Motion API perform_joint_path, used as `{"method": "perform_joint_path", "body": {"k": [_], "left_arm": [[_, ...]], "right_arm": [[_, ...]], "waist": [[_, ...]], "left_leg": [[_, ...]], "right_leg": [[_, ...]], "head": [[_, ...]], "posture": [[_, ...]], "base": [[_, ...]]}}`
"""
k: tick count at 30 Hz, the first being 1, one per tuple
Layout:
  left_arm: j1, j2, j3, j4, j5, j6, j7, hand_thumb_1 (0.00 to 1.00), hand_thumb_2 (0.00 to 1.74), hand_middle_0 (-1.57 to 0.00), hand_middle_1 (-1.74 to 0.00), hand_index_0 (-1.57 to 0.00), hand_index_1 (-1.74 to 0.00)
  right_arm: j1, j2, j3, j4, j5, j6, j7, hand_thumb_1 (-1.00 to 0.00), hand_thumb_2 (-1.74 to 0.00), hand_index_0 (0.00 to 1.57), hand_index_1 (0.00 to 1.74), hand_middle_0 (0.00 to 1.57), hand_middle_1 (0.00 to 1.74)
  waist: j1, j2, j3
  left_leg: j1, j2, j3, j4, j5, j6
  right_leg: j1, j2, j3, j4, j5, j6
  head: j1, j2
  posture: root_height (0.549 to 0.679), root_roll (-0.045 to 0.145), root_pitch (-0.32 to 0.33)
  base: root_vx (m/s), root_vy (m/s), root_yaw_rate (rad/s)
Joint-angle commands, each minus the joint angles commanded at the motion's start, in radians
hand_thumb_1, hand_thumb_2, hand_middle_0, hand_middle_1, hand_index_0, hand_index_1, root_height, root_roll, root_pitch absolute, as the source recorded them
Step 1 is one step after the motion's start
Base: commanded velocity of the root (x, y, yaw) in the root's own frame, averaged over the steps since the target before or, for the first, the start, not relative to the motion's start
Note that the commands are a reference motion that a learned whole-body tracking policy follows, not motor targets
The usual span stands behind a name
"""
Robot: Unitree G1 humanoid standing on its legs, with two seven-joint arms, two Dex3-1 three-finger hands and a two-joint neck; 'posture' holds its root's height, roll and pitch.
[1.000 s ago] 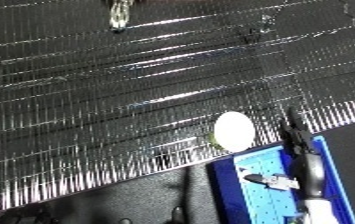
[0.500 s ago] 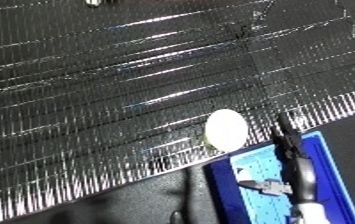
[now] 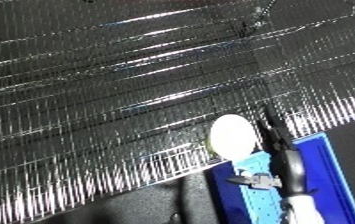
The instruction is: Pick up the object and place it into the box
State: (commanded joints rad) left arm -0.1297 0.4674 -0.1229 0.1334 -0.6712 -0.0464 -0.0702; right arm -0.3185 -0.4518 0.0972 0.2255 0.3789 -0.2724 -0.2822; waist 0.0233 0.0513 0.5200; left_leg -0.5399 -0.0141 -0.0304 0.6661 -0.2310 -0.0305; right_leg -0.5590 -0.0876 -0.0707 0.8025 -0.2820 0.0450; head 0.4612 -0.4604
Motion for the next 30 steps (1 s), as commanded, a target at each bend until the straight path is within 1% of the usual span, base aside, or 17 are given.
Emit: {"method": "perform_joint_path", "body": {"k": [9,16,23,30], "left_arm": [[-0.025,0.006,-0.011,0.006,-0.004,0.015,0.012,1.0,1.74,-1.57,-1.74,-1.57,-1.74],[-0.042,0.014,-0.015,0.008,-0.016,0.021,0.014,1.0,1.74,-1.57,-1.74,-1.57,-1.74],[-0.049,0.017,-0.023,0.012,-0.027,0.02,0.014,1.0,1.74,-1.57,-1.74,-1.57,-1.74],[-0.052,0.018,-0.03,0.013,-0.035,0.016,0.015,1.0,1.74,-1.57,-1.74,-1.57,-1.74]], "right_arm": [[-0.086,0.0,0.011,0.022,0.024,0.013,0.009,0.0,0.0,0.0,0.0,0.0,0.0],[-0.142,0.004,0.024,0.053,0.054,0.013,0.029,-0.35,-0.61,0.55,0.61,0.55,0.61],[-0.164,-0.002,0.031,0.085,0.051,0.021,0.023,-0.7,-1.22,1.1,1.22,1.1,1.22],[-0.172,-0.011,0.029,0.104,0.044,0.031,0.012,-0.7,-1.22,1.1,1.22,1.1,1.22]], "waist": [[0.015,0.006,0.0],[0.023,0.012,0.0],[0.023,0.014,0.0],[0.023,0.014,0.0]], "left_leg": [[-0.024,-0.003,-0.003,-0.002,0.004,0.0004],[-0.026,-0.005,-0.006,-0.007,0.005,0.0012],[-0.022,-0.007,-0.007,-0.012,0.006,0.0037],[-0.013,-0.007,-0.007,-0.026,0.009,0.0062]], "right_leg": [[-0.027,-0.0025,-0.008,0.007,0.004,0.0],[-0.032,-0.0061,-0.013,0.008,0.005,-0.0013],[-0.034,-0.0074,-0.014,0.01,0.007,-0.0024],[-0.027,-0.0077,-0.014,-0.002,0.011,-0.0022]], "head": [[0.014,0.028],[0.024,0.047],[0.04,0.052],[0.043,0.042]], "posture": [[0.635,0.053,0.119],[0.635,0.053,0.122],[0.635,0.053,0.121],[0.636,0.052,0.12]], "base": [[-0.004,-0.015,0.047],[-0.011,0.004,0.033],[-0.015,0.019,0.016],[-0.03,0.017,-0.001]]}}
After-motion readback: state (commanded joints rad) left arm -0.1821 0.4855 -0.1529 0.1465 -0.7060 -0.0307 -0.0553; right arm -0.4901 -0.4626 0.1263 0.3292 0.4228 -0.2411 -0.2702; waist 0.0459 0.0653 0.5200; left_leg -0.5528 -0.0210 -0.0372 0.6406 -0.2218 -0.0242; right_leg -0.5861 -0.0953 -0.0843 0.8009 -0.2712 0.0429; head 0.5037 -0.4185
